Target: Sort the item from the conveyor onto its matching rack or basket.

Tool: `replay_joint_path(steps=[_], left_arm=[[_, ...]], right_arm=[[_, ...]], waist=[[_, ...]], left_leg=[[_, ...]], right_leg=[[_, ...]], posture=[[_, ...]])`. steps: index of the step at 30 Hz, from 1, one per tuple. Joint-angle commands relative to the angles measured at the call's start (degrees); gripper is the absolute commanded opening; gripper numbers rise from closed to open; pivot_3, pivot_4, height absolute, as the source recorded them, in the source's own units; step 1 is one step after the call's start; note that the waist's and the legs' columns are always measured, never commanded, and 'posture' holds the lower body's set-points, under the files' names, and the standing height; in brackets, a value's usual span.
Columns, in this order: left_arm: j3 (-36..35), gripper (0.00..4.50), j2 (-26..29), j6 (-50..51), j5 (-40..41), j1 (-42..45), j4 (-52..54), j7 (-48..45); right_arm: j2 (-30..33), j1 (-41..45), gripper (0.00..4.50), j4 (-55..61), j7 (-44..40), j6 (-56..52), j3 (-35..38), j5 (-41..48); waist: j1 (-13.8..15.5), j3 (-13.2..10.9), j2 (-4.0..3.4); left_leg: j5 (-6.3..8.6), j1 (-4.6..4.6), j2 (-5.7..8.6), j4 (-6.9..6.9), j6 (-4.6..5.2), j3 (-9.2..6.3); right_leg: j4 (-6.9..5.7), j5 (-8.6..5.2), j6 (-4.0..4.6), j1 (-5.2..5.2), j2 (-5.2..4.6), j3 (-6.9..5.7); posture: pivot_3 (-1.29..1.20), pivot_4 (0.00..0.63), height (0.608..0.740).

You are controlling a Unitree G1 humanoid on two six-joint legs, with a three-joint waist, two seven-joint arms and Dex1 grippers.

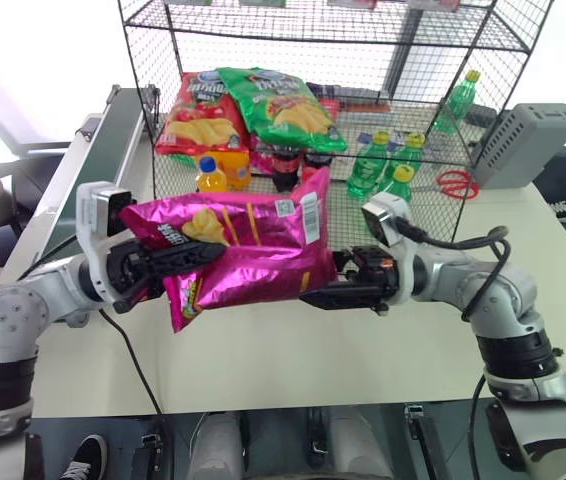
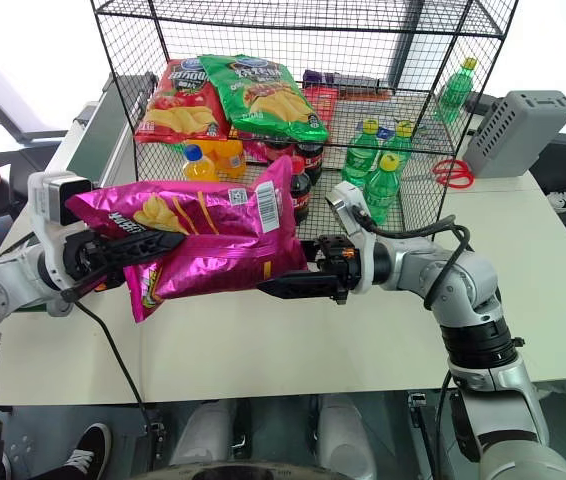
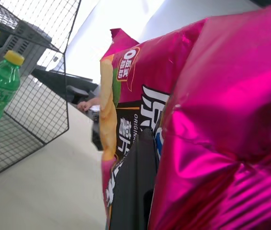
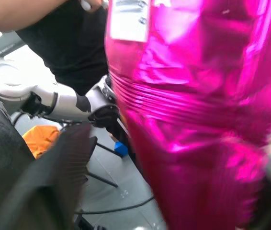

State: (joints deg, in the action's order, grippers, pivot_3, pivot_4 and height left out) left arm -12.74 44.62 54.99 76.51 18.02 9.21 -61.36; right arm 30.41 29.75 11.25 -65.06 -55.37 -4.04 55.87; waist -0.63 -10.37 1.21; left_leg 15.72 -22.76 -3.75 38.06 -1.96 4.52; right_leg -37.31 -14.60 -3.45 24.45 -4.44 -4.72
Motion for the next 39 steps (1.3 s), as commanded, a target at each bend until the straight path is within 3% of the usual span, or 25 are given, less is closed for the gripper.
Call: replay_joint_path(steps=[1, 4, 5, 8, 9, 12, 18, 22, 26, 30, 32, 36, 39], left_arm=[[-1.46, 0.00, -0.50, -1.14, -1.77, 0.55, 0.33, -1.10], [-1.07, 0.00, -0.76, -1.98, -3.90, 0.48, 0.54, -2.44], [-1.22, 0.00, -1.04, -1.31, -3.55, 0.51, 0.29, -1.98], [-1.63, 0.00, -1.36, 0.85, -2.47, 0.71, -0.46, -0.98], [-1.90, 0.58, -1.09, 1.80, -1.81, 0.76, -0.90, -0.98], [-2.32, 1.74, -0.79, 1.60, -3.12, 0.46, -0.76, -1.41], [-3.72, 4.48, -1.22, -1.29, -6.46, -1.17, -0.71, -2.13], [-3.54, 4.50, -2.48, -6.53, -11.41, -1.97, -0.79, -3.37], [-2.79, 4.50, -4.66, -13.02, -16.97, -1.24, -2.70, -4.41], [-1.21, 4.50, -5.55, -16.37, -21.26, 0.40, -5.47, -5.50], [0.11, 4.50, -6.30, -18.60, -23.83, 1.58, -7.12, -6.48], [4.34, 4.50, -6.69, -23.46, -30.09, 3.52, -9.38, -9.80], [5.15, 4.50, -7.43, -24.45, -31.22, 4.69, -10.06, -10.80]], right_arm=[[-0.50, 0.60, 1.84, 2.83, 0.59, 0.10, 1.16, 1.43], [-0.10, 0.48, 0.34, 2.79, 0.41, 0.48, 1.09, 0.92], [0.33, 0.37, 0.15, 2.64, 0.12, 0.91, 0.96, 0.29], [1.20, 0.02, 0.15, 2.39, -0.94, 2.17, 0.93, -0.97], [1.57, -0.25, 0.15, 2.49, -1.11, 3.08, 0.93, -1.92], [2.45, -1.19, 0.15, 3.02, -2.11, 5.11, 0.90, -3.43], [6.34, -10.32, 0.15, 9.28, 0.67, 3.81, 13.02, 4.21], [7.94, -15.88, 0.15, 14.34, 6.02, 4.63, 19.54, 6.82], [7.57, -23.45, 0.15, 19.74, 14.80, 10.00, 32.59, 6.24], [7.65, -23.67, 0.15, 21.49, 19.07, 16.76, 35.63, 1.96], [7.69, -22.48, 0.15, 20.50, 21.42, 22.70, 35.21, -5.15], [11.33, -21.15, 0.15, 16.41, 18.16, 45.89, 28.84, -28.73], [12.39, -19.08, 0.15, 11.22, 19.00, 54.76, 27.54, -35.67]], waist=[[0.03, 0.00, 0.00], [0.03, 0.00, 0.00], [0.03, 0.00, 0.00], [0.03, 0.00, 0.00], [0.03, 0.00, 0.00], [0.03, 0.00, 0.00], [0.33, 0.00, 0.01], [0.46, 0.00, 0.02], [1.00, 0.00, 0.01], [1.14, 0.00, 0.01], [1.32, 0.00, 0.01], [1.33, 0.00, 0.01], [1.23, 0.00, 0.01]], left_leg=[[0.00, 0.00, 0.00, 0.00, 0.00, 0.00], [0.00, 0.00, 0.00, 0.00, 0.00, 0.00], [0.00, 0.00, 0.00, 0.00, 0.00, 0.00], [0.00, -0.01, 0.00, 0.00, 0.00, -0.01], [0.00, -0.01, 0.00, 0.00, 0.00, -0.01], [0.00, -0.01, 0.00, 0.00, 0.00, -0.01], [0.00, -0.09, 0.01, 0.00, 0.00, -0.03], [0.00, -0.08, 0.03, 0.00, 0.00, -0.03], [0.00, -0.07, 0.02, -0.01, 0.00, -0.04], [0.00, -0.06, 0.03, 0.01, 0.01, 0.02], [0.00, -0.06, 0.03, 0.01, 0.00, 0.01], [0.01, -0.09, 0.05, 0.02, 0.01, 0.02], [0.00, -0.12, 0.04, 0.02, 0.01, 0.02]], right_leg=[[0.00, 0.00, 0.00, 0.00, 0.00, 0.00], [0.00, 0.00, 0.00, 0.00, 0.00, 0.00], [0.00, 0.00, 0.00, 0.00, 0.00, 0.00], [0.00, 0.00, 0.00, 0.00, 0.00, 0.00], [0.00, 0.00, 0.00, 0.00, 0.00, 0.00], [0.01, 0.00, 0.00, 0.00, -0.01, 0.00], [0.08, -0.01, -0.01, 0.01, -0.04, -0.04], [0.09, 0.00, -0.01, 0.01, -0.05, -0.04], [0.09, -0.01, 0.00, 0.01, -0.03, -0.03], [0.13, 0.00, -0.01, 0.01, -0.03, 0.00], [0.12, 0.00, -0.01, 0.01, -0.02, 0.00], [0.15, -0.01, -0.02, 0.01, -0.02, 0.00], [0.15, -0.02, -0.04, 0.04, -0.01, 0.00]], posture=[[0.00, 0.150, 0.740], [0.00, 0.150, 0.740], [0.00, 0.150, 0.740], [0.00, 0.150, 0.740], [0.00, 0.150, 0.740], [0.00, 0.150, 0.740], [0.00, 0.150, 0.740], [0.00, 0.150, 0.740], [0.00, 0.150, 0.740], [0.00, 0.150, 0.740], [0.00, 0.150, 0.740], [0.00, 0.150, 0.740], [0.00, 0.150, 0.740]])
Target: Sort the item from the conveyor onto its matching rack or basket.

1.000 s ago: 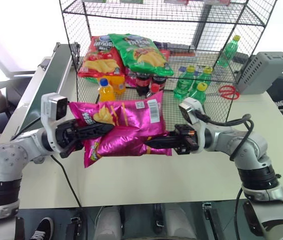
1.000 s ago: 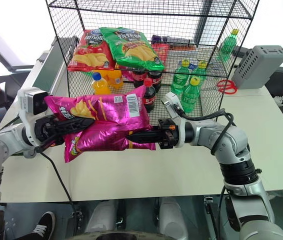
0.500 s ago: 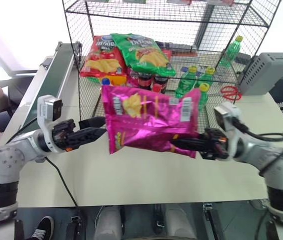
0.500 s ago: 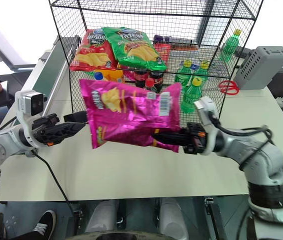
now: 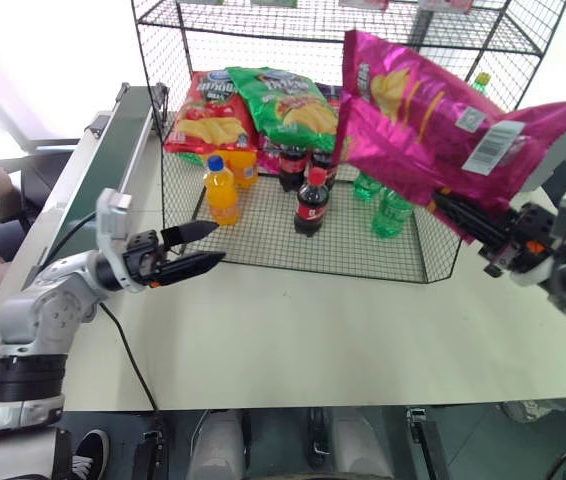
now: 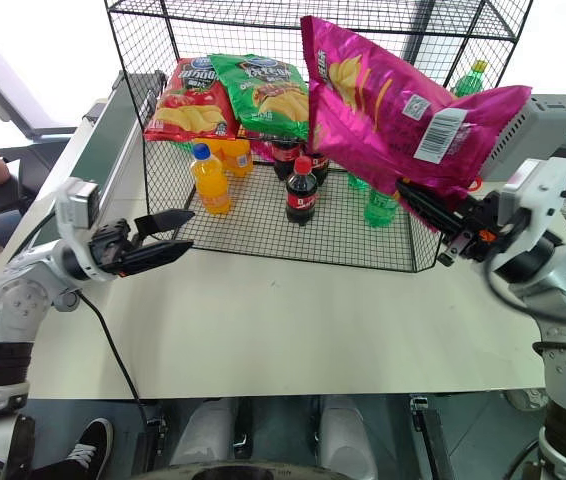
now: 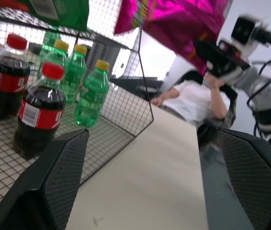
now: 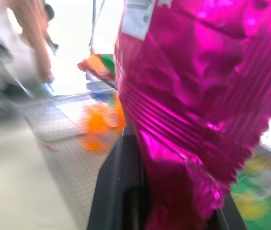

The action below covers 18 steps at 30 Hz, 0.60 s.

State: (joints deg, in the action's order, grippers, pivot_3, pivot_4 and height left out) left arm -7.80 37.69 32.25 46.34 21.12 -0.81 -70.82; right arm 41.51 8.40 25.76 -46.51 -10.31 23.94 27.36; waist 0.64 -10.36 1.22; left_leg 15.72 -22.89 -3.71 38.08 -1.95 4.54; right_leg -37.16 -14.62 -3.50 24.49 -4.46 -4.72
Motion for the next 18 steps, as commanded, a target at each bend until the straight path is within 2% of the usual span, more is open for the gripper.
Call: replay_joint_path(steps=[1, 6, 8, 10, 16, 18], left_arm=[[0.33, 4.50, -0.82, -2.08, -1.38, 2.02, -0.16, -1.33], [0.17, 4.50, -1.36, -2.17, -2.33, 2.85, -0.20, -1.77], [-0.06, 4.50, -1.61, -2.01, -2.29, 2.94, -0.04, -1.64], [-0.05, 4.50, -1.82, -2.86, -2.92, 2.89, 0.27, -1.58], [-0.63, 4.50, -2.40, -3.71, -3.47, 1.89, 1.98, -0.49], [-0.99, 4.50, -2.43, -3.31, -3.09, 1.50, 2.53, -0.02]], right_arm=[[2.15, 3.28, 0.15, -5.54, 1.57, 12.00, -1.13, -10.48], [4.36, 8.91, 0.15, -14.50, 8.08, 22.70, -3.03, -22.86], [6.97, 9.73, 0.15, -18.51, 12.73, 26.19, -4.36, -32.11], [8.44, 10.46, 0.15, -21.61, 14.45, 30.22, -5.54, -35.53], [13.45, 15.32, 0.15, -28.14, 25.03, 35.02, -12.36, -53.97], [13.72, 17.12, 0.15, -29.78, 26.60, 35.12, -14.36, -56.41]], waist=[[-0.08, 0.00, 0.00], [-0.11, -0.01, -0.01], [-0.09, -0.01, -0.01], [-0.10, -0.01, -0.01], [-0.44, -0.03, -0.04], [-0.70, -0.03, -0.04]], left_leg=[[0.00, 0.00, 0.00, 0.00, 0.00, 0.01], [-0.01, 0.00, 0.00, 0.03, 0.00, 0.02], [-0.01, 0.00, -0.01, 0.02, -0.01, 0.01], [-0.01, -0.01, -0.01, 0.03, -0.01, 0.03], [-0.03, 0.00, -0.01, 0.03, -0.03, 0.06], [-0.04, 0.00, -0.02, 0.03, -0.05, 0.05]], right_leg=[[0.00, 0.00, 0.00, 0.00, 0.00, 0.00], [-0.03, 0.01, -0.01, 0.01, 0.00, 0.00], [-0.03, 0.00, -0.01, 0.01, 0.00, 0.00], [-0.03, 0.00, -0.01, 0.01, -0.02, 0.00], [-0.05, 0.00, -0.01, 0.03, -0.04, 0.01], [-0.05, 0.00, -0.01, 0.04, -0.02, 0.01]], posture=[[0.00, 0.150, 0.740], [0.00, 0.150, 0.740], [0.00, 0.150, 0.740], [0.00, 0.150, 0.740], [0.00, 0.150, 0.740], [0.00, 0.150, 0.740]])
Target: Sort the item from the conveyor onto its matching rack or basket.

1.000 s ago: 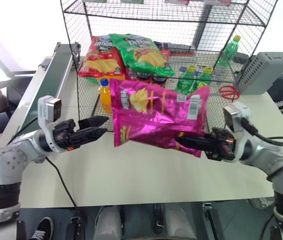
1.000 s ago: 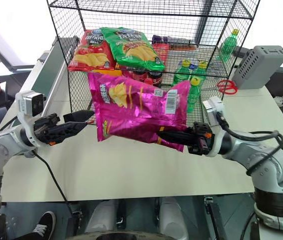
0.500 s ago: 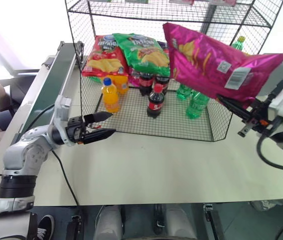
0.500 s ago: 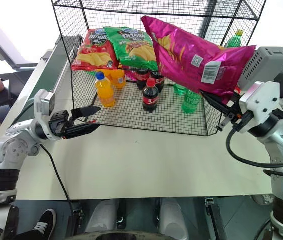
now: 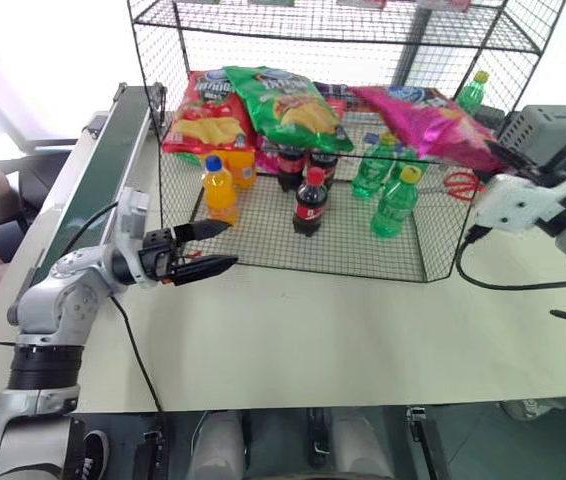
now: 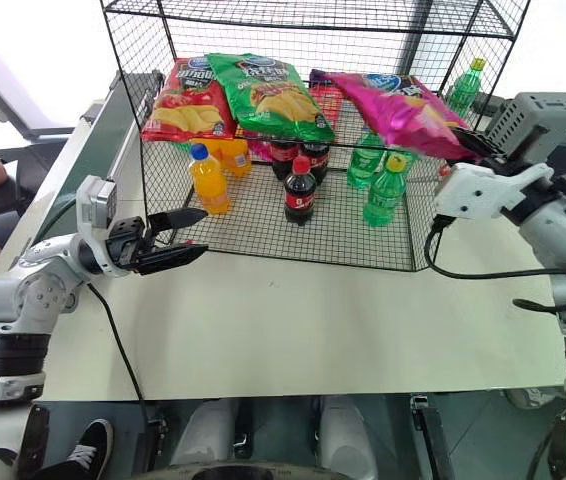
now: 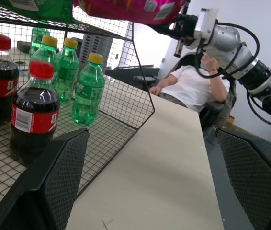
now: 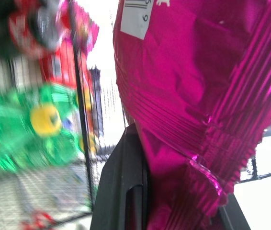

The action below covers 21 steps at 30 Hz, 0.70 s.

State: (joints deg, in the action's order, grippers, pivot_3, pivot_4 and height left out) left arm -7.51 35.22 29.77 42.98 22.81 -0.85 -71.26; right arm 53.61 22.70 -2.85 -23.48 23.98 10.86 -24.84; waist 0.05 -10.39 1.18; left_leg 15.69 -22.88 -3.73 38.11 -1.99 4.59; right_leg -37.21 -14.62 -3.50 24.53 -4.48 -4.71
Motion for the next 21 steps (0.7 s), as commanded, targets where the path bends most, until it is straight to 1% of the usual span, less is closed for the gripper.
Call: replay_joint_path(steps=[1, 4, 8, 11, 14, 20, 21], left_arm=[[-1.41, 4.50, 0.05, -0.89, 0.27, -0.34, 2.87, 0.71], [-1.93, 4.50, -0.06, -0.49, 0.81, -0.92, 3.63, 1.49], [-2.74, 4.50, -0.10, -0.81, 1.06, -3.08, 5.97, 2.81], [-3.96, 4.50, -0.23, -1.92, 1.12, -4.03, 7.35, 3.85], [-4.94, 4.50, -0.89, -2.22, 2.08, -4.20, 8.48, 4.75], [-6.59, 4.50, -3.97, -6.62, 2.22, -3.67, 10.12, 6.77], [-6.55, 4.50, -4.00, -6.57, 2.09, -3.74, 9.96, 6.95]], right_arm=[[1.69, 3.52, 0.15, -1.87, 4.32, 0.90, -2.01, -5.13], [1.43, 5.95, 0.15, -3.60, 6.16, -0.12, -3.67, -7.06], [-2.39, 12.18, 0.15, -8.10, 8.24, -4.80, -6.94, -8.17], [-2.88, 15.52, 0.15, -11.01, 9.07, -5.29, -9.31, -9.55], [-3.48, 17.58, 0.15, -13.24, 9.38, -5.73, -10.79, -9.13], [-4.23, 20.01, 0.15, -17.37, 9.97, -6.25, -13.35, -9.30], [-4.30, 20.29, 0.65, -17.49, 9.24, -5.97, -13.39, -8.28]], waist=[[-0.32, 0.00, 0.00], [-0.69, 0.00, 0.00], [-1.13, 0.00, -0.01], [-1.06, -0.01, -0.02], [-0.81, -0.01, -0.02], [-0.76, -0.01, -0.02], [-0.80, -0.01, -0.02]], left_leg=[[-0.01, 0.00, 0.00, 0.00, -0.01, 0.00], [-0.04, 0.00, 0.00, 0.00, -0.06, -0.01], [-0.09, 0.02, -0.01, 0.00, -0.16, 0.01], [-0.09, 0.03, -0.02, -0.01, -0.15, -0.02], [-0.09, 0.00, -0.01, -0.01, -0.14, -0.01], [-0.09, -0.05, 0.02, 0.01, -0.15, 0.00], [-0.09, -0.05, 0.02, 0.01, -0.16, 0.00]], right_leg=[[-0.01, 0.00, 0.00, 0.00, 0.00, 0.00], [-0.02, 0.00, 0.00, 0.00, 0.00, 0.00], [-0.02, 0.00, 0.00, 0.00, -0.02, 0.01], [-0.05, 0.01, 0.01, 0.00, 0.01, 0.02], [-0.03, 0.01, 0.01, 0.00, -0.01, 0.02], [-0.01, 0.01, 0.00, 0.00, -0.07, 0.01], [-0.01, 0.01, 0.00, 0.00, -0.07, 0.01]], posture=[[0.00, 0.150, 0.740], [0.00, 0.150, 0.740], [0.00, 0.150, 0.740], [0.00, 0.150, 0.740], [0.00, 0.150, 0.740], [0.00, 0.150, 0.740], [0.00, 0.150, 0.740]])
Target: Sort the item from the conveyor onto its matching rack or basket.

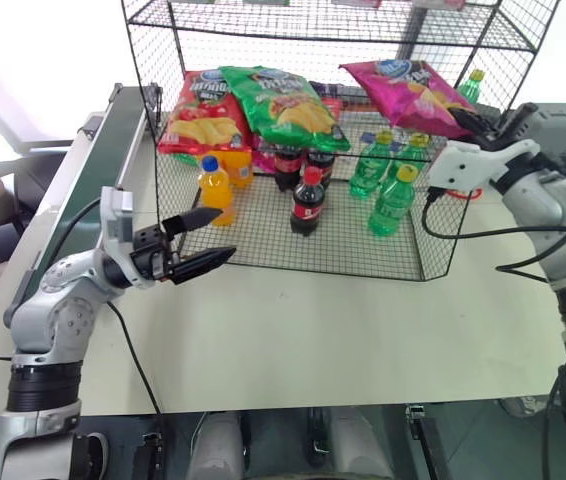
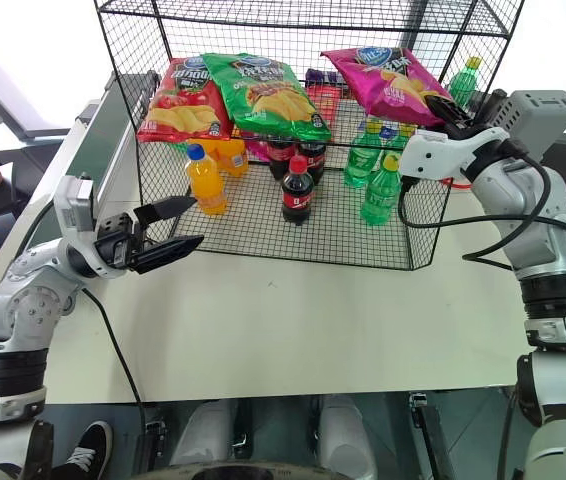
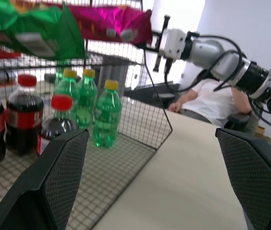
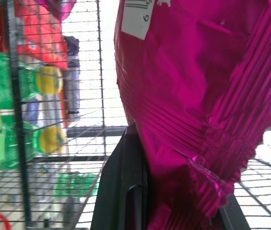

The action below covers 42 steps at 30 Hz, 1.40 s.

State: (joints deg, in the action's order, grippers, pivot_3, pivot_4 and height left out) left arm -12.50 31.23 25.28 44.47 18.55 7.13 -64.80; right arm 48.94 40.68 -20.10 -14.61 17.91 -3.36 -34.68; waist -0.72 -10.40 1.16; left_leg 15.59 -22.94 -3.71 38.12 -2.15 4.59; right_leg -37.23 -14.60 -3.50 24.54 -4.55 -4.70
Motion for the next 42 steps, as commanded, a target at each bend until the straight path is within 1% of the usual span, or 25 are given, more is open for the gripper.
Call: replay_joint_path(steps=[1, 2, 4, 7, 8, 12, 15, 18, 20, 24, 28, 31, 33, 36, 38, 40, 42], left_arm=[[-1.32, 4.50, 0.06, -2.56, 0.07, 0.40, 1.77, 0.41], [-1.03, 4.50, 0.17, -3.21, -0.46, 0.23, 1.65, 0.15], [-0.94, 4.50, -0.22, -3.01, 0.14, 0.24, 1.67, 0.63], [-0.41, 4.50, -0.55, -3.39, 0.10, 0.18, 2.02, 0.87], [-0.31, 4.50, -0.62, -3.47, 0.01, 0.26, 1.88, 0.94], [-0.09, 4.50, -0.78, -3.78, -0.41, 0.63, 0.29, 0.66], [0.30, 4.50, -1.03, -3.33, -0.42, 0.91, -0.39, 1.06], [0.82, 4.50, -1.33, -3.59, -0.62, 0.85, 0.26, 1.15], [0.93, 4.50, -1.25, -3.64, -0.89, 0.67, 0.64, 1.29], [0.60, 4.50, -0.87, -3.25, -0.69, 0.13, 1.23, 1.50], [0.52, 4.50, -0.62, -3.01, -0.57, -0.68, 1.88, 1.50], [0.48, 4.50, -0.47, -2.79, -0.41, -1.09, 2.26, 1.59], [0.42, 4.50, -0.28, -3.31, -1.00, -1.34, 2.41, 1.77], [0.35, 4.50, 0.12, -3.82, -1.80, -1.91, 2.61, 1.94], [0.10, 4.50, 1.06, -4.04, -3.11, -2.49, 2.53, 2.77], [-0.68, 4.50, 2.01, -4.30, -4.26, -2.65, 1.66, 4.05], [-1.05, 4.50, 3.35, -4.46, -6.51, -2.79, 1.19, 6.23]], right_arm=[[0.09, 2.41, 1.17, -0.37, -0.67, -0.13, 1.09, 3.07], [-0.05, 2.46, 1.41, -0.46, -1.04, -0.51, 1.21, 3.68], [0.90, 2.48, 2.44, -0.48, -0.87, -0.18, 0.40, 2.51], [0.81, 2.29, 3.95, 0.81, -3.15, -0.15, 1.80, 6.36], [0.85, 2.19, 4.44, 1.54, -5.62, -0.27, 2.17, 8.77], [-1.08, 1.95, 4.48, 5.00, -17.19, -5.96, 5.26, 22.95], [-1.59, 2.78, 4.48, 5.67, -21.60, -8.70, 6.78, 29.25], [-2.81, 2.25, 4.48, 6.15, -23.14, -9.89, 8.69, 34.46], [-2.74, 1.27, 4.48, 6.86, -23.22, -8.89, 8.69, 34.54], [-4.28, -0.76, 4.48, 10.01, -26.40, -10.04, 9.19, 39.90], [-5.25, -2.55, 4.48, 11.74, -28.44, -10.64, 8.95, 42.46], [-6.72, -2.75, 4.48, 13.05, -27.87, -12.92, 10.36, 45.57], [-6.75, -3.71, 4.48, 13.87, -27.92, -12.59, 11.21, 46.24], [-7.18, -5.73, 4.48, 16.77, -29.44, -13.25, 12.85, 49.98], [-8.81, -5.81, 4.48, 19.55, -28.99, -17.09, 15.36, 55.86], [-10.42, -5.94, 4.48, 23.24, -28.43, -24.78, 18.57, 65.32], [-10.14, -8.65, 4.48, 28.16, -29.47, -33.67, 21.46, 75.67]], waist=[[-0.04, 0.00, -0.01], [-0.04, 0.00, -0.01], [-0.16, 0.00, -0.01], [-0.14, 0.00, 0.00], [-0.13, 0.00, 0.00], [-0.12, 0.00, 0.00], [-0.03, 0.00, 0.00], [0.09, 0.00, 0.00], [0.08, 0.00, -0.01], [0.07, 0.00, 0.00], [0.01, 0.00, -0.01], [0.04, 0.00, 0.00], [0.07, 0.00, -0.01], [0.14, 0.00, 0.00], [0.13, 0.00, -0.01], [0.08, 0.00, 0.00], [0.14, 0.00, 0.00]], left_leg=[[0.00, 0.00, 0.00, 0.00, -0.01, 0.00], [-0.02, 0.01, 0.00, 0.00, -0.03, 0.00], [-0.02, 0.01, -0.01, -0.01, -0.03, 0.00], [-0.01, 0.05, -0.01, -0.01, -0.02, 0.00], [0.00, 0.05, -0.01, -0.01, 0.00, 0.00], [0.02, 0.06, -0.02, 0.00, 0.04, 0.00], [0.02, 0.05, -0.02, 0.00, 0.04, 0.00], [0.03, 0.04, -0.01, 0.00, 0.05, 0.00], [0.03, 0.04, -0.01, 0.00, 0.05, 0.01], [0.03, 0.05, -0.01, 0.00, 0.06, 0.00], [0.03, 0.06, -0.03, 0.00, 0.06, 0.00], [0.03, 0.06, -0.02, 0.00, 0.06, 0.00], [0.03, 0.06, -0.02, 0.00, 0.05, -0.01], [0.03, 0.05, -0.02, 0.00, 0.05, 0.00], [0.03, 0.05, -0.02, 0.00, 0.06, 0.00], [0.03, 0.06, -0.02, 0.00, 0.06, -0.01], [0.03, 0.08, -0.03, 0.00, 0.06, -0.03]], right_leg=[[0.00, 0.00, 0.00, 0.00, 0.01, 0.00], [-0.01, 0.00, 0.00, 0.00, 0.01, -0.01], [-0.01, 0.00, 0.00, 0.00, 0.01, -0.01], [-0.03, 0.00, 0.00, 0.00, 0.02, -0.01], [-0.03, 0.00, 0.00, -0.01, 0.02, -0.01], [-0.02, 0.00, 0.00, -0.02, 0.03, -0.01], [-0.03, 0.01, 0.00, -0.02, 0.03, -0.01], [-0.02, 0.01, 0.00, -0.02, 0.02, -0.01], [-0.02, 0.01, 0.00, -0.03, 0.02, -0.02], [-0.02, 0.01, 0.00, -0.02, 0.02, -0.03], [-0.04, 0.01, 0.00, -0.02, 0.03, -0.03], [-0.04, 0.01, 0.00, -0.02, 0.03, -0.03], [-0.05, 0.01, 0.00, -0.02, 0.03, -0.03], [-0.04, 0.01, 0.00, -0.02, 0.03, -0.03], [-0.03, 0.01, 0.00, -0.03, 0.02, -0.03], [-0.06, 0.01, 0.00, -0.03, 0.03, -0.04], [-0.11, 0.01, 0.00, -0.03, 0.03, -0.04]], posture=[[0.00, 0.150, 0.740], [0.00, 0.150, 0.740], [0.00, 0.150, 0.740], [0.00, 0.150, 0.740], [0.00, 0.150, 0.740], [0.00, 0.150, 0.740], [0.00, 0.150, 0.740], [0.00, 0.150, 0.740], [0.00, 0.150, 0.740], [0.00, 0.150, 0.740], [0.00, 0.150, 0.740], [0.00, 0.150, 0.740], [0.00, 0.150, 0.740], [0.00, 0.150, 0.740], [0.00, 0.150, 0.740], [0.00, 0.150, 0.740], [0.00, 0.150, 0.740]])
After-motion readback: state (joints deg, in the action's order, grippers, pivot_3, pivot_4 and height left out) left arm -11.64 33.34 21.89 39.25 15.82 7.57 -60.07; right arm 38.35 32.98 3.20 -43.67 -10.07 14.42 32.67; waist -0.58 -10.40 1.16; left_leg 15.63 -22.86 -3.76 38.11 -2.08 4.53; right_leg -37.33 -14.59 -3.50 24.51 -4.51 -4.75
